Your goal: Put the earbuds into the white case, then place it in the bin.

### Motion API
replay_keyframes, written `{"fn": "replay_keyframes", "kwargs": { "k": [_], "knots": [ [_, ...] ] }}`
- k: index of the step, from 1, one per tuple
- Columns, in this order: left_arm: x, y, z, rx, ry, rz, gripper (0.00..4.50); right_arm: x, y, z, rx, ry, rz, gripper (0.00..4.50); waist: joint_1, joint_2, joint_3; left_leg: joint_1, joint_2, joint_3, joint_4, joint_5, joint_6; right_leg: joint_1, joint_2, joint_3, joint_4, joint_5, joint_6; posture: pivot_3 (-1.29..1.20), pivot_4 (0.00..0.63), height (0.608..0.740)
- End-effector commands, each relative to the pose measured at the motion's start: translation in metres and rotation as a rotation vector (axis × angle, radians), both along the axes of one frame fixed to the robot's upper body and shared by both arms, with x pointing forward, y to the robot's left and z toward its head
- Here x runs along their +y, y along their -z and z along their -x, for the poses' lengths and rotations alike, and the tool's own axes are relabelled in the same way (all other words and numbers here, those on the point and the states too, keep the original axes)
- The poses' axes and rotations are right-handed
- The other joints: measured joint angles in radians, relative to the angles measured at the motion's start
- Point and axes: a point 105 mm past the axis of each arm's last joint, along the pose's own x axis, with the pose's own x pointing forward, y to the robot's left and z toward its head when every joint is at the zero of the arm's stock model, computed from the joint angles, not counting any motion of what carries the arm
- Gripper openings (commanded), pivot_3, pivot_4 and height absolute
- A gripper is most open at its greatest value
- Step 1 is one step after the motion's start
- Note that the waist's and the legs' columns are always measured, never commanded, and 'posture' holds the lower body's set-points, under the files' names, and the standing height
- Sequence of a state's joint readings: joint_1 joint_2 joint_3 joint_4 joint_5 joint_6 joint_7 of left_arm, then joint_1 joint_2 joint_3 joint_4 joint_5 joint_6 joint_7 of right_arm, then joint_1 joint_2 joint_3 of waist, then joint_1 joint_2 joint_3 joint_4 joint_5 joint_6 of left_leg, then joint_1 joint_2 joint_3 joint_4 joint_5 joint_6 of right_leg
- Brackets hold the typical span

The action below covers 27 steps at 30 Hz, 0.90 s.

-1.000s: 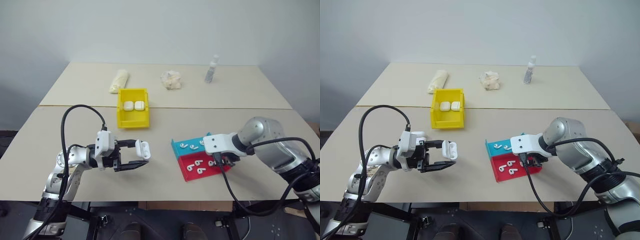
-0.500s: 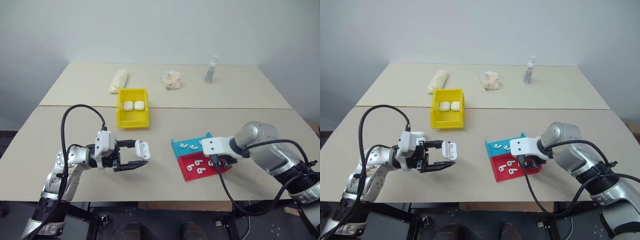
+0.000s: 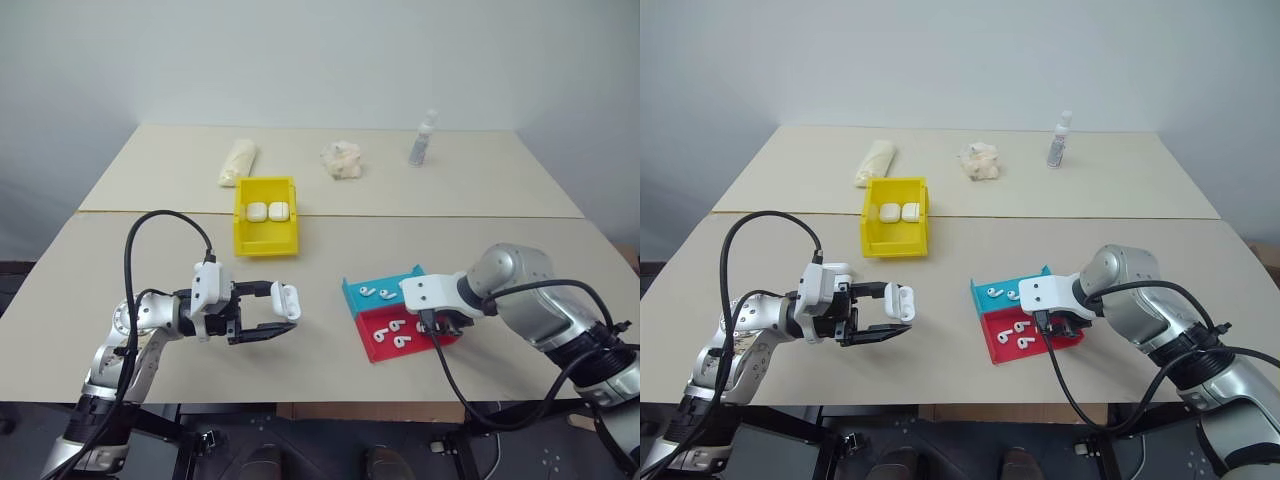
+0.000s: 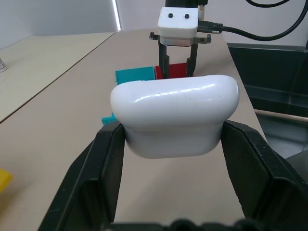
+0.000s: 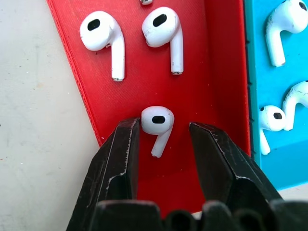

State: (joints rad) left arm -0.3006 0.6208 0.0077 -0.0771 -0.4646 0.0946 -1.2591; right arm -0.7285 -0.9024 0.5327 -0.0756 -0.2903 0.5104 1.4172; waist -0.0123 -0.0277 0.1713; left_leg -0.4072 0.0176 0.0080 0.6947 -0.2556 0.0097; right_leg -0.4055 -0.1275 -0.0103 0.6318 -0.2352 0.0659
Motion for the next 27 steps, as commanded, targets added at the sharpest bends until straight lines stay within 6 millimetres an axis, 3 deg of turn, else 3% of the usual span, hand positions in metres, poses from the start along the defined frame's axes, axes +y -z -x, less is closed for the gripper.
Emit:
{"fn": "replay_keyframes", "kwargs": {
  "k": [1, 5, 9, 16, 19, 22, 25, 27],
  "knots": [
    [-0.003, -0.007, 0.005, -0.037, 0.015, -0.008, 2.78, 0.001, -0.003, 0.001, -0.009, -0.018, -0.005, 2.01, 0.0, 0.0, 0.0, 0.0, 0.0, 0.0, 0.0, 0.0, 0.0, 0.0, 0.0, 0.0, 0.0, 0.0, 0.0, 0.0, 0.15, 0.74],
    [-0.002, -0.007, 0.005, -0.036, 0.012, -0.009, 2.78, 0.001, -0.002, 0.001, -0.003, -0.019, -0.005, 2.01, 0.0, 0.0, 0.0, 0.0, 0.0, 0.0, 0.0, 0.0, 0.0, 0.0, 0.0, 0.0, 0.0, 0.0, 0.0, 0.0, 0.15, 0.74],
    [-0.001, -0.006, 0.005, -0.034, 0.011, -0.013, 2.78, 0.001, 0.0, 0.001, -0.004, -0.019, -0.001, 1.14, 0.0, 0.0, 0.0, 0.0, 0.0, 0.0, 0.0, 0.0, 0.0, 0.0, 0.0, 0.0, 0.0, 0.0, 0.0, 0.0, 0.15, 0.74],
    [-0.002, -0.006, 0.005, -0.032, 0.012, -0.017, 2.78, -0.001, 0.003, 0.001, -0.005, -0.02, 0.011, 1.14, 0.0, 0.0, 0.0, 0.001, 0.0, 0.0, 0.0, 0.0, 0.0, 0.001, 0.0, 0.0, 0.0, 0.0, 0.0, 0.0, 0.15, 0.74],
    [-0.002, -0.006, 0.005, -0.031, 0.013, -0.017, 2.78, -0.001, 0.003, 0.002, -0.002, -0.022, 0.009, 0.68, 0.0, 0.0, 0.0, 0.001, 0.0, 0.0, 0.0, 0.0, 0.0, 0.001, 0.0, 0.0, 0.0, 0.0, 0.0, 0.0, 0.15, 0.74],
    [-0.002, -0.007, 0.005, -0.03, 0.015, -0.017, 2.78, 0.0, 0.002, 0.003, -0.003, -0.021, 0.0, 0.65, 0.0, 0.0, 0.0, 0.001, 0.0, 0.0, 0.0, 0.0, 0.0, 0.002, 0.0, 0.0, 0.0, 0.0, 0.0, 0.0, 0.15, 0.74],
    [-0.003, -0.009, 0.006, -0.034, 0.024, -0.012, 2.78, 0.004, -0.01, 0.005, -0.024, -0.012, -0.046, 0.65, 0.0, 0.0, 0.0, 0.001, 0.0, -0.001, 0.0, 0.0, 0.0, 0.002, 0.0, -0.001, 0.0, 0.0, 0.0, 0.0, 0.15, 0.74],
    [-0.006, -0.015, 0.008, -0.043, 0.039, 0.009, 2.78, 0.01, -0.03, 0.009, -0.055, -0.015, -0.116, 0.65, 0.0, 0.0, 0.0, 0.001, 0.0, -0.001, 0.0, 0.0, 0.0, 0.001, 0.0, -0.001, 0.0, 0.0, 0.0, 0.0, 0.15, 0.74]
  ]
}}
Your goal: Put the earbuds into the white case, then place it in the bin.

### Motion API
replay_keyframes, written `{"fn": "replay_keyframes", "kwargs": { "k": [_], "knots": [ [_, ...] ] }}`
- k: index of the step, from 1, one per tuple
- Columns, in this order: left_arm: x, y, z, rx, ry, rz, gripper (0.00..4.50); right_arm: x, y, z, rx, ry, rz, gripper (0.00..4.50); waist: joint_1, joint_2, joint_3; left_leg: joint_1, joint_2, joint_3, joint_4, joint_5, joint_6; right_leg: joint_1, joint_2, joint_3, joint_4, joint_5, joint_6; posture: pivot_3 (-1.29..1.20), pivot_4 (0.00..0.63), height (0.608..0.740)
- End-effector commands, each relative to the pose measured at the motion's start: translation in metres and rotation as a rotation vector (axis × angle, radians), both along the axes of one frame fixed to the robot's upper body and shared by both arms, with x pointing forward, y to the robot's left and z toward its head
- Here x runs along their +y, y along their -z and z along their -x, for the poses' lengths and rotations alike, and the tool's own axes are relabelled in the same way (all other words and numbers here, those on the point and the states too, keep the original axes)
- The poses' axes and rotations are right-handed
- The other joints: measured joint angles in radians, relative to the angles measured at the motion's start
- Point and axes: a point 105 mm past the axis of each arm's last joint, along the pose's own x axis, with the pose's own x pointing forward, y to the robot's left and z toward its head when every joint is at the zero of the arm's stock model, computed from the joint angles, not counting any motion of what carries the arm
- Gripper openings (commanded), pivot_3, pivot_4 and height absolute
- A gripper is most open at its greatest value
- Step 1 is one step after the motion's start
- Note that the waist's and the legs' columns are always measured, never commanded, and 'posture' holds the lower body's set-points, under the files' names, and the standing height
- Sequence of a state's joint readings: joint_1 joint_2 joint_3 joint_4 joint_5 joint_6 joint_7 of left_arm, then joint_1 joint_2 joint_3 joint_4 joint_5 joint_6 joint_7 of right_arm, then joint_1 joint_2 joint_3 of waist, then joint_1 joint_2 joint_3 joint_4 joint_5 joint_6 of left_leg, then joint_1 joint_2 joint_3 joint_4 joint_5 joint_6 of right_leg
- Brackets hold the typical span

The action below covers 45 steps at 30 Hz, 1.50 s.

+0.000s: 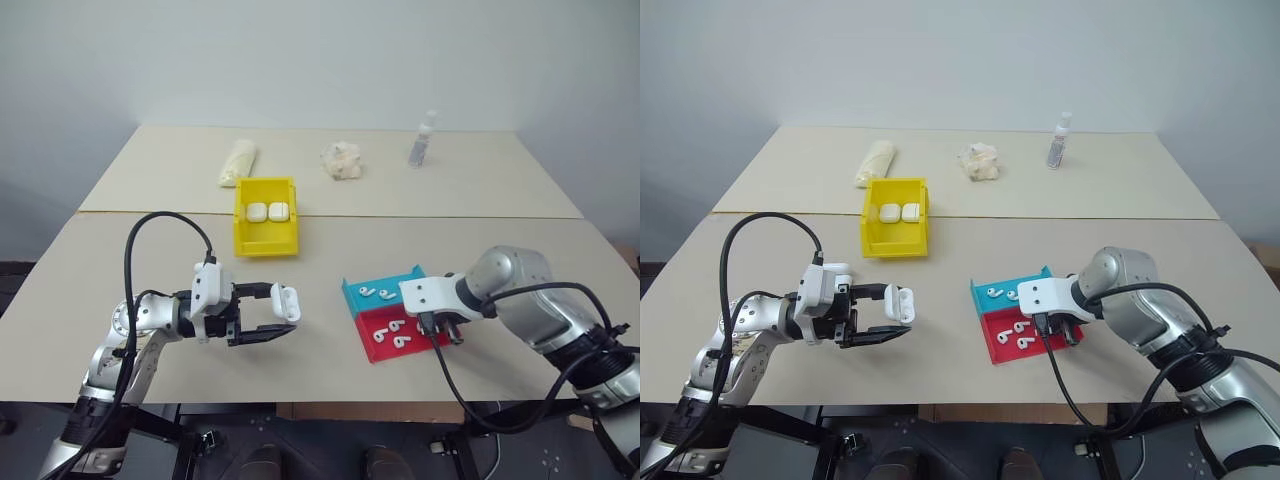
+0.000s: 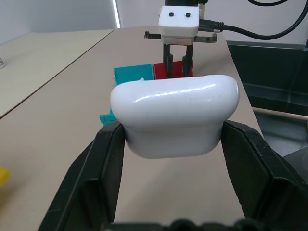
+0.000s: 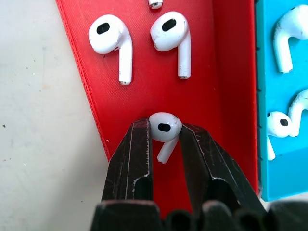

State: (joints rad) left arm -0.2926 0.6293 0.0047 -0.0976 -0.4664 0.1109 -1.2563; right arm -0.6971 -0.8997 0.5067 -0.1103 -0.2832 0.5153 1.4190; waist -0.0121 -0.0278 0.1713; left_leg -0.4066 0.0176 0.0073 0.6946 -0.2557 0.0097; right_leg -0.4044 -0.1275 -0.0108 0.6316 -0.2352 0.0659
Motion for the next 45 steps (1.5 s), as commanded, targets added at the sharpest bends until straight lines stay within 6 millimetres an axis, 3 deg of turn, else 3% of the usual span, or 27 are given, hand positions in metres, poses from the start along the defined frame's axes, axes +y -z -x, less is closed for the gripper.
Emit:
{"fn": "replay_keyframes", "kwargs": {
  "k": [1, 5, 9, 16, 20, 23, 37, 45],
  "knots": [
    [-0.007, -0.019, 0.007, -0.051, 0.046, 0.036, 2.78, 0.01, -0.045, 0.006, -0.078, -0.001, -0.137, 0.65, 0.0, 0.001, 0.001, -0.001, 0.0, 0.0, 0.0, 0.0, 0.0, -0.001, 0.0, 0.0, 0.0, 0.0, 0.0, 0.0, 0.15, 0.74],
    [-0.021, -0.034, 0.018, -0.039, 0.117, 0.119, 2.78, 0.018, -0.1, 0.01, -0.202, 0.014, -0.338, 0.65, 0.001, 0.001, 0.001, -0.001, 0.0, -0.001, 0.0, 0.0, 0.0, -0.001, 0.0, 0.0, 0.0, 0.0, 0.0, 0.0, 0.15, 0.74],
    [-0.037, -0.035, 0.032, -0.019, 0.211, 0.135, 2.78, 0.029, -0.152, 0.023, -0.316, -0.08, -0.677, 0.65, 0.002, 0.001, 0.001, -0.001, 0.0, -0.002, 0.0, 0.0, 0.0, 0.0, 0.0, -0.001, -0.001, 0.0, 0.0, 0.0, 0.15, 0.74],
    [-0.054, -0.037, 0.035, -0.045, 0.289, 0.121, 2.78, 0.056, -0.186, 0.06, -0.249, -0.404, -1.214, 0.65, 0.001, 0.001, 0.001, 0.0, 0.0, -0.002, 0.0, 0.0, 0.0, 0.002, 0.0, -0.001, 0.0, 0.0, 0.0, 0.0, 0.15, 0.74],
    [-0.057, -0.045, 0.032, -0.083, 0.302, 0.114, 2.78, 0.067, -0.185, 0.078, -0.142, -0.591, -1.403, 0.65, 0.0, 0.001, 0.001, 0.0, 0.0, -0.003, -0.001, 0.0, 0.0, 0.001, 0.0, -0.001, 0.0, 0.0, 0.0, 0.0, 0.15, 0.74],
    [-0.057, -0.052, 0.032, -0.105, 0.303, 0.118, 2.78, 0.076, -0.178, 0.077, -0.148, -0.634, -1.452, 0.65, 0.0, 0.001, 0.001, 0.0, 0.0, -0.003, -0.001, 0.0, 0.0, 0.001, 0.0, -0.001, 0.0, 0.0, 0.0, 0.0, 0.15, 0.74],
    [-0.053, -0.059, 0.033, -0.139, 0.259, 0.125, 2.78, 0.094, -0.132, 0.064, -0.137, -0.665, -1.345, 0.65, 0.0, 0.002, 0.001, 0.001, -0.001, -0.003, -0.001, 0.0, 0.0, 0.001, 0.0, 0.0, 0.0, 0.0, 0.0, 0.0, 0.15, 0.74],
    [-0.054, -0.06, 0.033, -0.132, 0.265, 0.13, 2.78, 0.104, -0.13, 0.059, -0.173, -0.654, -1.334, 0.65, 0.0, 0.002, 0.001, 0.001, -0.001, -0.003, -0.001, 0.0, 0.0, 0.001, 0.0, 0.0, 0.0, 0.0, 0.0, 0.0, 0.15, 0.74]
  ]
}}
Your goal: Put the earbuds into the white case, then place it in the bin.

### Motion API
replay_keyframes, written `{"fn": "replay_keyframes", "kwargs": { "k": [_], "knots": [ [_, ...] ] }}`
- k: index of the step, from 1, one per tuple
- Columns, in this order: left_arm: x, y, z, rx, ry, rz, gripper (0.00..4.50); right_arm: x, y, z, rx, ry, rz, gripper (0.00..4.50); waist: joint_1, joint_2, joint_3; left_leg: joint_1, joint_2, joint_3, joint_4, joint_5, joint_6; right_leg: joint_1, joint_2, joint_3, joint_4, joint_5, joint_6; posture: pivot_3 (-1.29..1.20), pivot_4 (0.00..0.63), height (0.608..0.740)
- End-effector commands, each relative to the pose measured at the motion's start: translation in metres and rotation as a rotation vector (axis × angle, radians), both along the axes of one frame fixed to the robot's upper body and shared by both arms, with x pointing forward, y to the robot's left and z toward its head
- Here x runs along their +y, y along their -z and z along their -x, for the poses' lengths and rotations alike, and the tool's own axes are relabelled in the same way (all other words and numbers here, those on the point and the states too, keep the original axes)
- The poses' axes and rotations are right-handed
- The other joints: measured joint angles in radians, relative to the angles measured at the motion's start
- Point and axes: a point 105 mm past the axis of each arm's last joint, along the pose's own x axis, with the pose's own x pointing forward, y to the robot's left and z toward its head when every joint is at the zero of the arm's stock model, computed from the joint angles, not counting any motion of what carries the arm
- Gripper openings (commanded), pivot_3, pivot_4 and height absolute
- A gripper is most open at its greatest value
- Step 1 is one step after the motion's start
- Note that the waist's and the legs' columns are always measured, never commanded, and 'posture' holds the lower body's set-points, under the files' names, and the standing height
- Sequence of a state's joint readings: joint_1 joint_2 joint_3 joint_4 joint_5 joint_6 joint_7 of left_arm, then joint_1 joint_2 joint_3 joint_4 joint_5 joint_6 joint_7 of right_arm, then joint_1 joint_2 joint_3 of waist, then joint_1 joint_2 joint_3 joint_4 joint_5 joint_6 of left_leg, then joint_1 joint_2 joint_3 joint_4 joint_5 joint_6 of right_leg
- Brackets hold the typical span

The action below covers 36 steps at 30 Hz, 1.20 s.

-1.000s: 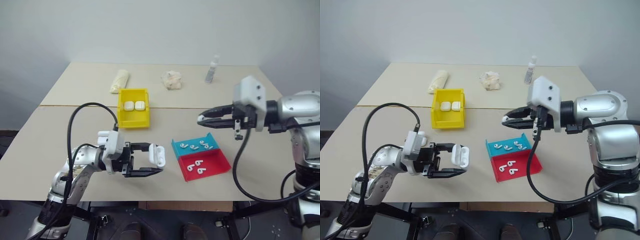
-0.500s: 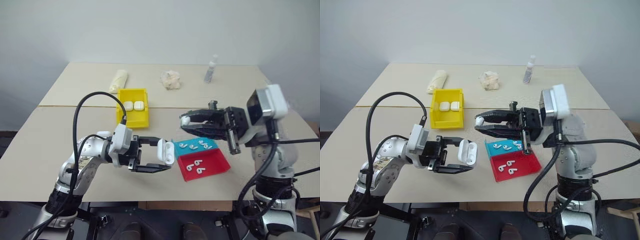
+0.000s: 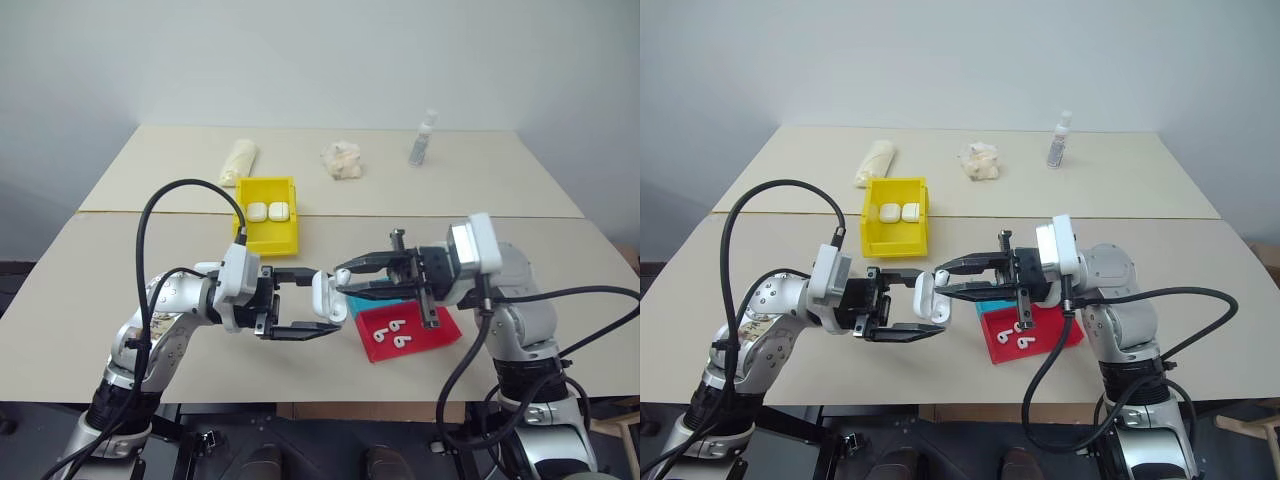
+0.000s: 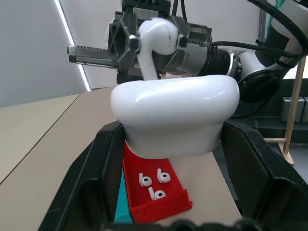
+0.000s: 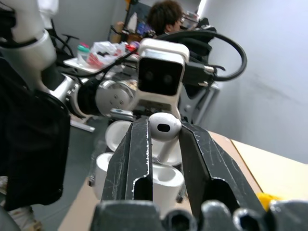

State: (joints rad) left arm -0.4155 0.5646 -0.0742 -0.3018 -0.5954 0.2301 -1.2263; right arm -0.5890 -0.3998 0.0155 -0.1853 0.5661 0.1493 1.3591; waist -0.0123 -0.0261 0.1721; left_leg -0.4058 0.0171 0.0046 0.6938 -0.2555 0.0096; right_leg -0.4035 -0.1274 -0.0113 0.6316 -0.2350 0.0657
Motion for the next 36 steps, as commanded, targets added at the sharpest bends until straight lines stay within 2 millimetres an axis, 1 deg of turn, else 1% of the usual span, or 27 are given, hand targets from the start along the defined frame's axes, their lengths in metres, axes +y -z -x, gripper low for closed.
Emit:
{"fn": "replay_keyframes", "kwargs": {
  "k": [1, 12, 16, 18, 19, 20, 24, 28, 31, 32, 34, 36],
  "knots": [
    [-0.001, -0.01, 0.006, -0.038, 0.019, 0.016, 2.78, 0.002, -0.008, 0.001, -0.06, 0.006, -0.012, 0.65, 0.0, 0.0, 0.0, 0.0, 0.0, 0.0, 0.0, 0.0, 0.0, 0.0, 0.0, 0.0, 0.0, 0.0, 0.0, 0.0, 0.15, 0.74],
    [-0.001, -0.008, 0.005, -0.037, 0.015, 0.014, 2.78, 0.003, 0.005, -0.005, -0.068, 0.04, 0.032, 0.65, 0.0, 0.0, 0.0, 0.0, 0.0, 0.0, 0.0, 0.0, 0.0, 0.0, 0.0, 0.0, 0.0, 0.0, 0.0, 0.0, 0.15, 0.74],
    [-0.001, -0.007, 0.004, -0.037, 0.012, 0.014, 2.78, 0.002, 0.008, -0.004, -0.059, 0.03, 0.055, 0.65, 0.0, 0.0, 0.0, 0.0, 0.0, 0.0, 0.0, 0.0, 0.0, 0.0, 0.0, 0.0, 0.0, 0.0, 0.0, 0.0, 0.15, 0.74],
    [-0.001, -0.006, 0.004, -0.039, 0.008, 0.011, 2.78, 0.003, 0.01, -0.004, -0.063, 0.028, 0.067, 1.39, 0.0, 0.0, 0.0, 0.0, 0.0, 0.0, 0.0, 0.0, 0.0, 0.0, 0.0, 0.0, 0.0, 0.0, 0.0, 0.0, 0.15, 0.74],
    [-0.001, -0.006, 0.004, -0.039, 0.007, 0.011, 2.78, 0.003, 0.01, -0.003, -0.065, 0.028, 0.07, 1.53, 0.0, 0.0, 0.0, 0.0, 0.0, 0.0, 0.0, 0.0, 0.0, 0.0, 0.0, 0.0, 0.0, 0.0, 0.0, 0.0, 0.15, 0.74],
    [-0.001, -0.006, 0.004, -0.038, 0.004, 0.012, 2.78, 0.003, 0.01, -0.003, -0.068, 0.028, 0.071, 1.89, 0.0, 0.0, 0.0, 0.0, 0.0, 0.0, 0.0, 0.0, 0.0, 0.0, 0.0, 0.0, 0.0, 0.0, 0.0, 0.0, 0.15, 0.74],
    [-0.001, -0.006, 0.001, -0.035, -0.006, 0.013, 2.78, 0.002, 0.012, -0.004, -0.067, 0.035, 0.086, 1.89, 0.0, 0.0, 0.0, 0.0, 0.0, 0.0, 0.0, 0.0, 0.0, 0.0, 0.0, 0.0, 0.0, 0.0, 0.0, 0.0, 0.15, 0.74],
    [0.002, 0.002, -0.002, -0.012, -0.029, -0.014, 2.78, -0.003, 0.011, -0.002, -0.074, 0.028, 0.094, 1.89, 0.001, 0.0, 0.0, 0.0, 0.0, 0.0, 0.0, 0.0, 0.0, 0.0, 0.0, 0.0, 0.0, 0.0, 0.0, 0.0, 0.15, 0.74],
    [0.014, 0.018, -0.007, 0.002, -0.074, -0.087, 2.78, -0.016, 0.003, 0.002, -0.079, 0.019, 0.109, 1.89, 0.001, 0.0, 0.0, 0.0, 0.0, 0.0, 0.0, 0.0, 0.0, 0.0, 0.0, 0.0, 0.0, 0.0, 0.0, 0.0, 0.15, 0.74],
    [0.021, 0.026, -0.009, 0.004, -0.095, -0.126, 2.78, -0.021, -0.004, 0.0, -0.082, 0.037, 0.115, 1.89, 0.001, 0.0, 0.0, 0.0, 0.0, 0.0, 0.0, 0.0, 0.0, 0.0, 0.0, 0.0, -0.001, 0.0, 0.0, 0.0, 0.15, 0.74],
    [0.036, 0.038, -0.012, 0.01, -0.138, -0.198, 2.78, -0.03, -0.014, -0.009, -0.082, 0.095, 0.172, 1.89, -0.002, 0.001, 0.001, 0.0, 0.0, 0.001, 0.0, 0.0, 0.0, 0.0, 0.0, 0.0, 0.0, 0.0, 0.0, 0.0, 0.15, 0.74],
    [0.051, 0.049, -0.017, 0.018, -0.196, -0.255, 2.78, -0.036, -0.014, -0.024, -0.072, 0.17, 0.327, 1.89, -0.004, 0.003, 0.002, 0.0, 0.0, 0.001, 0.0, 0.0, 0.0, -0.001, 0.0, 0.001, 0.0, 0.0, 0.0, 0.0, 0.15, 0.74]
  ]
}}
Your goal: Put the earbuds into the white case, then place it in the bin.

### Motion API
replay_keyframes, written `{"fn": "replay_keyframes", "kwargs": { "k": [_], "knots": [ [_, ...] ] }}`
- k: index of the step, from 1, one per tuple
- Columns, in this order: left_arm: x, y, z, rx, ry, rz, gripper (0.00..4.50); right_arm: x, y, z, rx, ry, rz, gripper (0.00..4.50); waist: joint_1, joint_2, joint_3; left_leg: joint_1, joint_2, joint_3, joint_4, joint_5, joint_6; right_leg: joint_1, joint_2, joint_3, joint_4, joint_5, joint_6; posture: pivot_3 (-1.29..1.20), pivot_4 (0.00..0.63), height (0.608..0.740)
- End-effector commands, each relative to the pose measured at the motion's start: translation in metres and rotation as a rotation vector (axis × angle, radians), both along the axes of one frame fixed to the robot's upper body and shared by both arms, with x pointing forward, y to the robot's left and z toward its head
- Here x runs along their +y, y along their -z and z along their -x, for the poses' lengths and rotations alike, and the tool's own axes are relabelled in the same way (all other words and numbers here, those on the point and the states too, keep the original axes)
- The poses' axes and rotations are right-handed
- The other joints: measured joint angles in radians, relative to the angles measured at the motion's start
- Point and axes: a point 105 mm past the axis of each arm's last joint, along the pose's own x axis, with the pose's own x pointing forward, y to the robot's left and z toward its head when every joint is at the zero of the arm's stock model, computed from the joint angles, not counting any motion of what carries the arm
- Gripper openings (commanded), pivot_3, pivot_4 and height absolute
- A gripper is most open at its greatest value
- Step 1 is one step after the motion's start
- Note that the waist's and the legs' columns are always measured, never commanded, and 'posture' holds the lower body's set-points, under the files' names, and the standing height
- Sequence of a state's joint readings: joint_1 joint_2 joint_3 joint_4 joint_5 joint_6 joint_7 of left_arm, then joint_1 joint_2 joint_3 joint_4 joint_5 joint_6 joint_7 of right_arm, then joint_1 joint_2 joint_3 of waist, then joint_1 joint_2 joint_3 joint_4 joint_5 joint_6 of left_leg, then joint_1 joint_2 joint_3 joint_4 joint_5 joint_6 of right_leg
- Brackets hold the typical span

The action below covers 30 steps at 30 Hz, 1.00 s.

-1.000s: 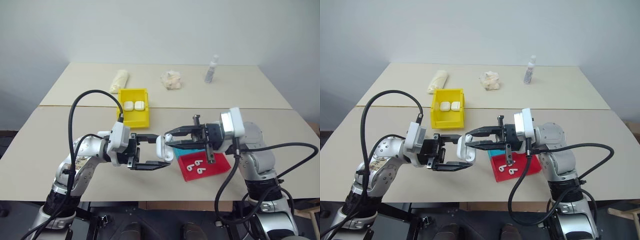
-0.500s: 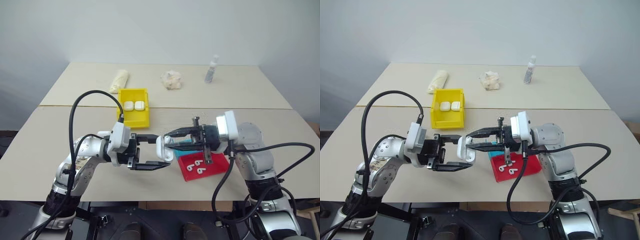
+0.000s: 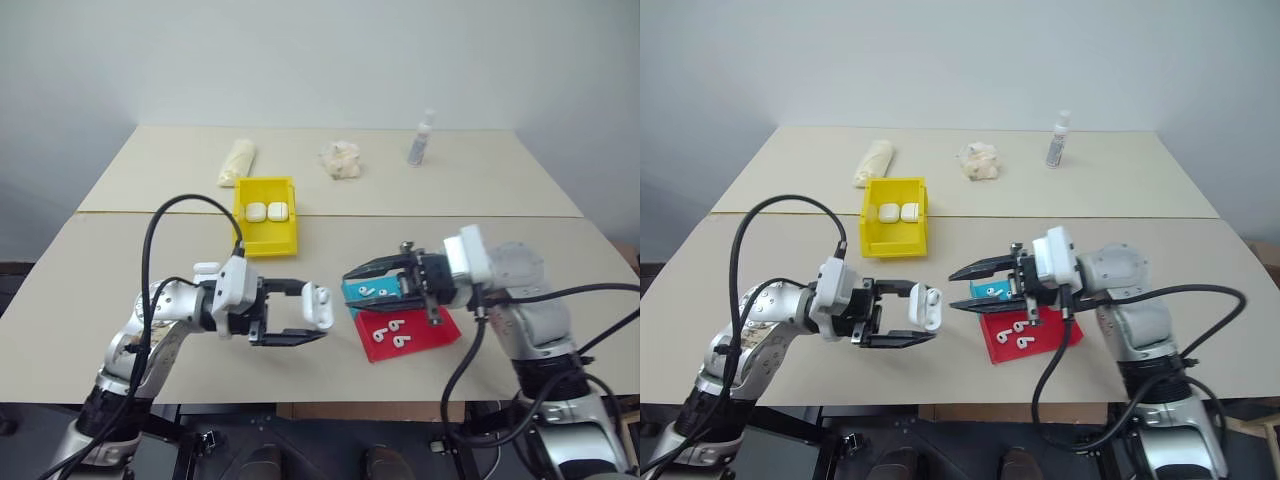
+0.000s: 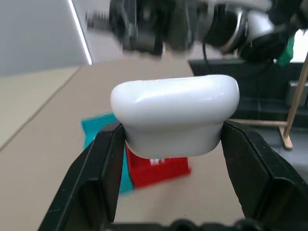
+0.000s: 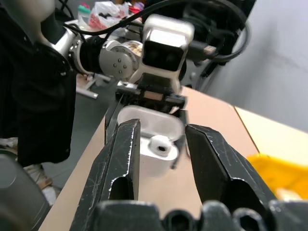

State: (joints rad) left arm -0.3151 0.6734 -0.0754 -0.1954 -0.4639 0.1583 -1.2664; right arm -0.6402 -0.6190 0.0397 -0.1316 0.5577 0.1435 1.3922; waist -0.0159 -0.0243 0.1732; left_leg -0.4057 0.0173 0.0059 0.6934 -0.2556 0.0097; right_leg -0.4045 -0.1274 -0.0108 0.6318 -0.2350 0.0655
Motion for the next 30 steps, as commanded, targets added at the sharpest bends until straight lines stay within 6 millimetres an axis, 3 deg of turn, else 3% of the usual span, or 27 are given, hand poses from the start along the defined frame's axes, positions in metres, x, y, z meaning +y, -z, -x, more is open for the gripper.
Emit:
{"fn": "replay_keyframes", "kwargs": {
  "k": [1, 7, 13, 20, 30],
  "knots": [
    [0.024, 0.007, -0.006, -0.054, -0.072, -0.088, 2.78, -0.012, -0.013, -0.022, -0.033, 0.129, 0.218, 1.89, 0.001, 0.002, 0.001, 0.0, 0.0, 0.0, 0.0, 0.0, 0.0, 0.0, 0.0, 0.0, 0.0, 0.0, 0.0, 0.0, 0.15, 0.74],
    [0.035, 0.015, -0.008, -0.057, -0.11, -0.131, 2.78, -0.023, 0.004, -0.068, -0.072, 0.284, 0.7, 1.89, 0.001, 0.002, 0.001, -0.001, 0.0, 0.002, -0.002, 0.0, 0.0, -0.002, 0.0, 0.0, -0.001, 0.0, -0.001, 0.0, 0.15, 0.74],
    [0.025, 0.018, -0.01, -0.074, -0.103, -0.127, 2.78, -0.004, 0.018, -0.097, -0.173, 0.269, 0.924, 1.89, 0.0, 0.003, 0.002, -0.003, 0.0, 0.003, -0.002, 0.0, 0.0, -0.005, 0.0, 0.001, 0.0, 0.0, -0.001, 0.0, 0.15, 0.74],
    [0.024, 0.021, -0.007, -0.075, -0.117, -0.121, 2.78, 0.013, 0.051, -0.107, -0.321, 0.143, 1.095, 1.89, -0.001, 0.003, 0.002, -0.003, 0.0, 0.003, -0.002, 0.0, -0.001, -0.005, 0.0, 0.001, 0.001, 0.0, -0.001, 0.0, 0.15, 0.74],
    [0.025, 0.026, -0.003, -0.065, -0.135, -0.125, 2.78, 0.025, 0.069, -0.111, -0.383, 0.051, 1.155, 1.89, -0.006, 0.004, 0.003, -0.003, 0.0, 0.003, -0.002, 0.002, -0.003, -0.006, 0.0, 0.001, 0.002, 0.0, -0.001, 0.0, 0.15, 0.74]
  ]
}}
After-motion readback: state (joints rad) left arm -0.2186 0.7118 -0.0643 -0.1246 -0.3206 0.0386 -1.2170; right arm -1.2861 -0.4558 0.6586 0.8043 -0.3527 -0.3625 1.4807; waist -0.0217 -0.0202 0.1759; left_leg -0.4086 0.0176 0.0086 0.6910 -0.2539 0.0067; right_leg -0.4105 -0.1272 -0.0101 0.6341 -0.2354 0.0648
